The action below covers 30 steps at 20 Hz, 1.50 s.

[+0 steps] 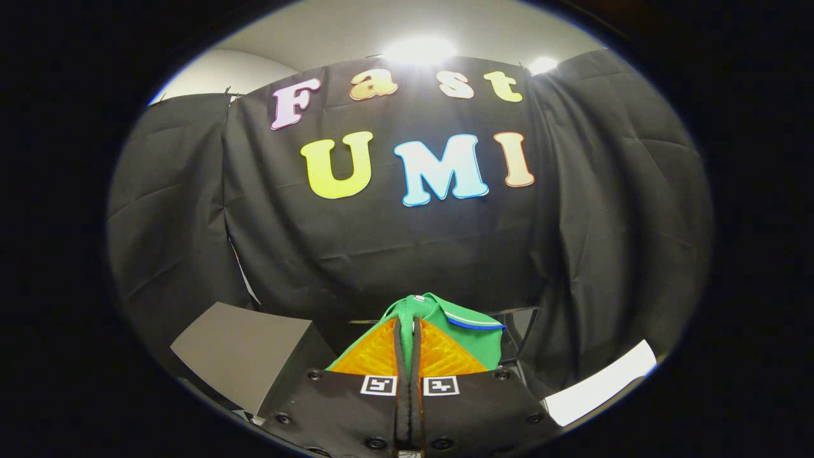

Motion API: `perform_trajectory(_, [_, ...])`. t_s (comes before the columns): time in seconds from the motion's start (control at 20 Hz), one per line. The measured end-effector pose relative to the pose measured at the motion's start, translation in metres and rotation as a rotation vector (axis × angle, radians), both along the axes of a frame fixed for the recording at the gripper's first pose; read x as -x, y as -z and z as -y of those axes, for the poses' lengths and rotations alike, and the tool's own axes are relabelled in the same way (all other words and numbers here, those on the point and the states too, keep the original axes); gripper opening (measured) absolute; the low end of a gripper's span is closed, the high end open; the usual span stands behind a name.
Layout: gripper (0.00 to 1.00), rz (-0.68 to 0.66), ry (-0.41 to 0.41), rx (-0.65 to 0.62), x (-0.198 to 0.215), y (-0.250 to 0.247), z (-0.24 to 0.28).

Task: Put the clothes into the washing machine and then close the washing machine lid.

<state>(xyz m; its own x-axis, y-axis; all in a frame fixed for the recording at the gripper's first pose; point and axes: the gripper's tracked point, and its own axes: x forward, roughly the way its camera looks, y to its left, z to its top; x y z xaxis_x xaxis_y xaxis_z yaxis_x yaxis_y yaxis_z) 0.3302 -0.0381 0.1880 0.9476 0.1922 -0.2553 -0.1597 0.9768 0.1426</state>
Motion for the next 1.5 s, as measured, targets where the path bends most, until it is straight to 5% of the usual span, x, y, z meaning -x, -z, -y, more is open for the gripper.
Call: perform_trajectory(1.5, [0.01, -0.522, 0.038, 0.019, -0.062, 0.312, 0.031])
